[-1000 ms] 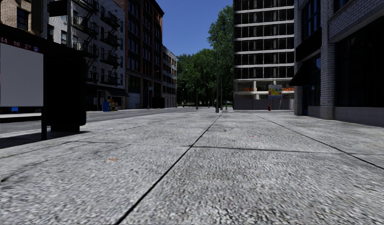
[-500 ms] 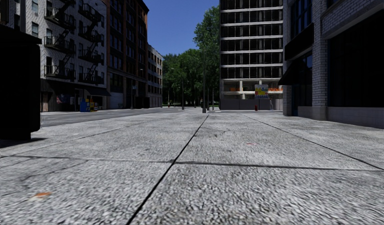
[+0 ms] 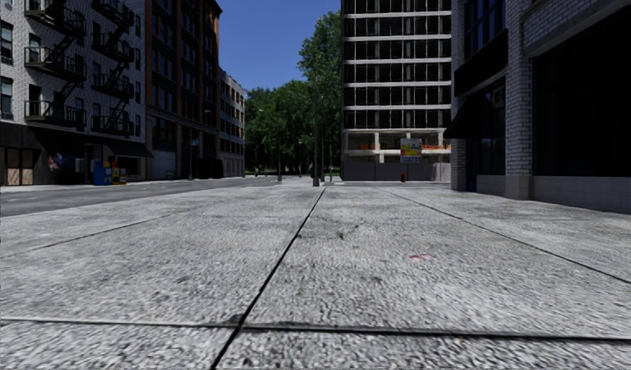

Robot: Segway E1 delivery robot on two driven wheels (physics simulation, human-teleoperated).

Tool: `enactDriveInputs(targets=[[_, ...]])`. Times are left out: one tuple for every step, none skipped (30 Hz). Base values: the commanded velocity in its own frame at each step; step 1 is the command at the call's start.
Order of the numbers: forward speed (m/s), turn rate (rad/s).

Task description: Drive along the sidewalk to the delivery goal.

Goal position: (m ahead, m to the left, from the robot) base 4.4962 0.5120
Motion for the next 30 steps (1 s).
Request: enactDriveInputs(targets=[[2.0,-0.15],[2.0,-0.15],[2.0,-0.04],[2.0,0.0],[2.0,0.0],[2.0,0.0],[2.0,0.0],[2.0,0.0],[2.0,0.0],[2.0,0.0],[2.0,0.0],[2.0,0.0],[2.0,0.0],[2.0,0.0],[2.0,0.0],[2.0,0.0],[2.0,0.0],[2.0,0.0],[2.0,0.0],[2.0,0.0],[2.0,0.0],[2.0,0.0],[2.0,0.0],[2.0,0.0],[2.0,0.0],[2.0,0.0],[2.0,0.0],[2.0,0.0],[2.0,0.0],[2.0,0.0]])
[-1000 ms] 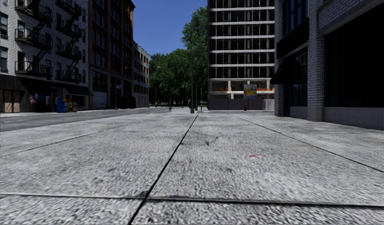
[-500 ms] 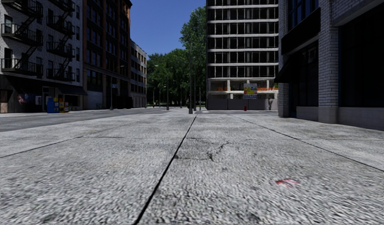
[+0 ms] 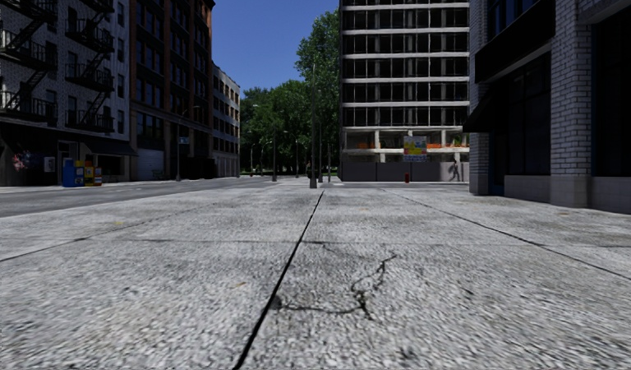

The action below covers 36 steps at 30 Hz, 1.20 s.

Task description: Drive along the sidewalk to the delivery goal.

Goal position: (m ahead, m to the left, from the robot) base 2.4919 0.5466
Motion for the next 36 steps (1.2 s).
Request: enactDriveInputs(targets=[[2.0,0.0],[2.0,0.0],[2.0,0.0],[2.0,0.0],[2.0,0.0],[2.0,0.0],[2.0,0.0],[2.0,0.0],[2.0,0.0],[2.0,0.0],[2.0,0.0],[2.0,0.04],[2.0,0.06],[2.0,0.1],[2.0,0.1],[2.0,0.11],[2.0,0.11],[2.0,0.12],[2.0,0.12],[2.0,0.12],[2.0,0.15],[2.0,0.17],[2.0,0.17],[2.0,0.17],[2.0,0.18],[1.96,0.18],[1.96,0.18],[1.83,0.18],[1.61,0.2],[1.61,0.2],[1.32,0.29],[1.1,0.32],[0.95,0.33],[0.95,0.33],[0.74,0.27],[0.58,0.07]])
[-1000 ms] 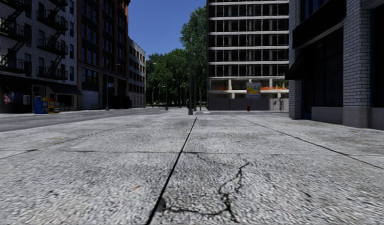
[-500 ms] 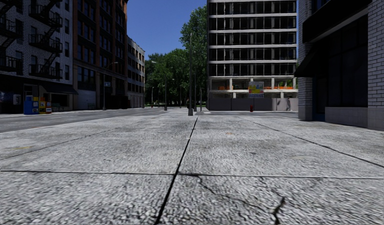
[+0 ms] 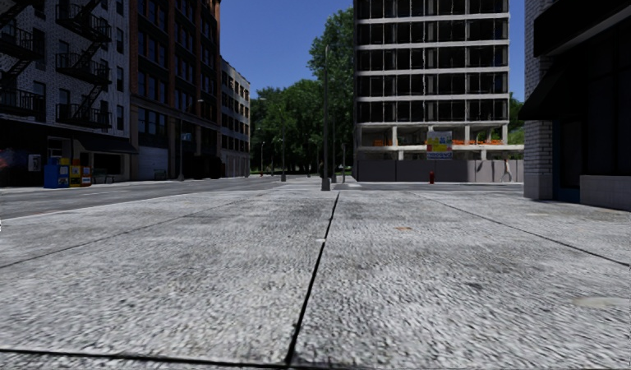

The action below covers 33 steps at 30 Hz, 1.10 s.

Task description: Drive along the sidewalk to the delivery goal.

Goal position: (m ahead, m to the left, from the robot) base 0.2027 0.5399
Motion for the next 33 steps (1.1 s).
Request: enactDriveInputs(targets=[[0.43,0.0],[0.43,0.0],[0.33,0.0],[0.12,0.0],[0.0,0.0],[0.0,0.0],[0.0,0.0],[0.0,0.0],[0.0,0.0],[0.0,0.0],[0.0,0.0],[0.0,0.0],[0.0,0.0],[0.0,0.0],[0.0,0.0],[0.0,0.0],[0.0,0.0],[0.0,0.0],[0.0,0.0],[0.0,0.0],[0.0,0.0],[0.0,0.0],[0.0,0.0],[0.0,0.0],[0.0,0.0],[0.0,0.0],[0.0,0.0],[0.0,0.0],[0.0,0.0],[0.0,0.0],[0.0,0.0],[0.0,0.0],[0.0,0.0]])
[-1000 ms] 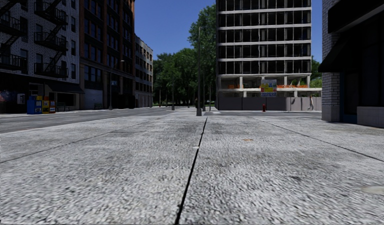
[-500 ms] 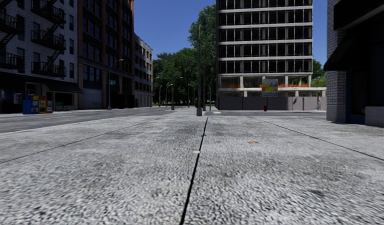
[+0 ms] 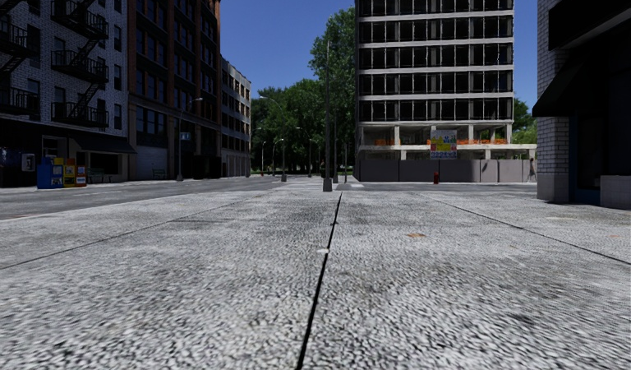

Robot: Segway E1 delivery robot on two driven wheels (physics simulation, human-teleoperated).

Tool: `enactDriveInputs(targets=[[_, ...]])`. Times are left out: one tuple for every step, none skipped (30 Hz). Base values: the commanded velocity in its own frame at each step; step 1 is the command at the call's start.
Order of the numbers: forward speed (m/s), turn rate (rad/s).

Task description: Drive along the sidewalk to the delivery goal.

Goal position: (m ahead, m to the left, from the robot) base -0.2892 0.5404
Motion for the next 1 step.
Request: enactDriveInputs(targets=[[0.0,0.0]])
